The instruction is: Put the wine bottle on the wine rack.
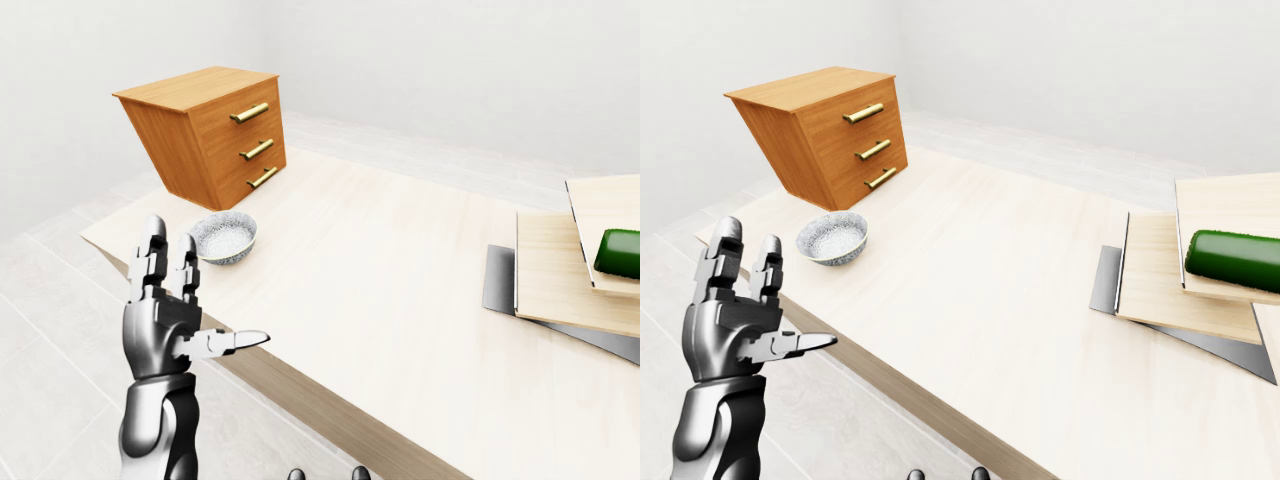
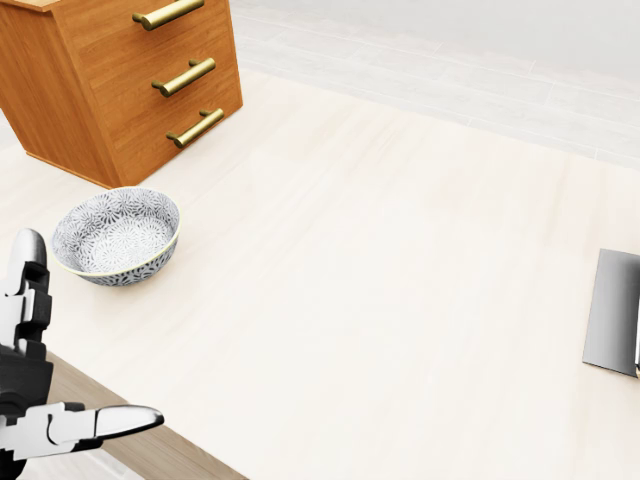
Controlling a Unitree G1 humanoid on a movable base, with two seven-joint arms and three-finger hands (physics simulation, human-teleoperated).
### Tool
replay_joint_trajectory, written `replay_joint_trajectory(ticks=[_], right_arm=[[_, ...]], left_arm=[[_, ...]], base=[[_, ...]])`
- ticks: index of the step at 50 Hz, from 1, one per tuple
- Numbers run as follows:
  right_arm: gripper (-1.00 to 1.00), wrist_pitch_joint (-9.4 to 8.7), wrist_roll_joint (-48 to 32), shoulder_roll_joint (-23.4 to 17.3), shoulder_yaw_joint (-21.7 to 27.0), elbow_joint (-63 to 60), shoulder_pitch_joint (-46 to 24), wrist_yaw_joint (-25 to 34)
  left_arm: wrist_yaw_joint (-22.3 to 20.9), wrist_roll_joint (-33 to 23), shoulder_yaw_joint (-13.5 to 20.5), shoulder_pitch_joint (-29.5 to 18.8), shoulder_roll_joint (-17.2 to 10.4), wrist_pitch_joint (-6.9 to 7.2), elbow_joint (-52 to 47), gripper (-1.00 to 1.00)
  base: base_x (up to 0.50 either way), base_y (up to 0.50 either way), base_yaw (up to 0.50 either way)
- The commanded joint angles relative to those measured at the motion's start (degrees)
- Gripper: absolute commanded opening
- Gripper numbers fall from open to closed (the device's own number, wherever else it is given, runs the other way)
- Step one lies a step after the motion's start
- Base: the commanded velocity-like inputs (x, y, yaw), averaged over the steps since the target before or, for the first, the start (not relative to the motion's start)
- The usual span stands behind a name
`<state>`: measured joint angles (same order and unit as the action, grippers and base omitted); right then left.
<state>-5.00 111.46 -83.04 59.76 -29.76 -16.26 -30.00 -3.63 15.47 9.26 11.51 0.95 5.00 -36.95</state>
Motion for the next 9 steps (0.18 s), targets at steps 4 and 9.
replay_joint_trajectory(ticks=[4, 9], right_arm=[[1.00, 0.00, 1.54, -3.28, 5.97, -3.11, 4.25, 0.00], [1.00, 0.00, 1.54, -4.35, 7.78, -3.21, 5.64, 0.00]], left_arm=[[-0.16, 0.03, 0.00, 0.34, 0.15, 0.00, -0.52, 1.00], [-0.22, 0.16, 0.20, 0.23, 0.14, 0.00, -0.44, 1.00]], base=[[0.00, 0.00, 0.00], [0.00, 0.00, 0.00]])
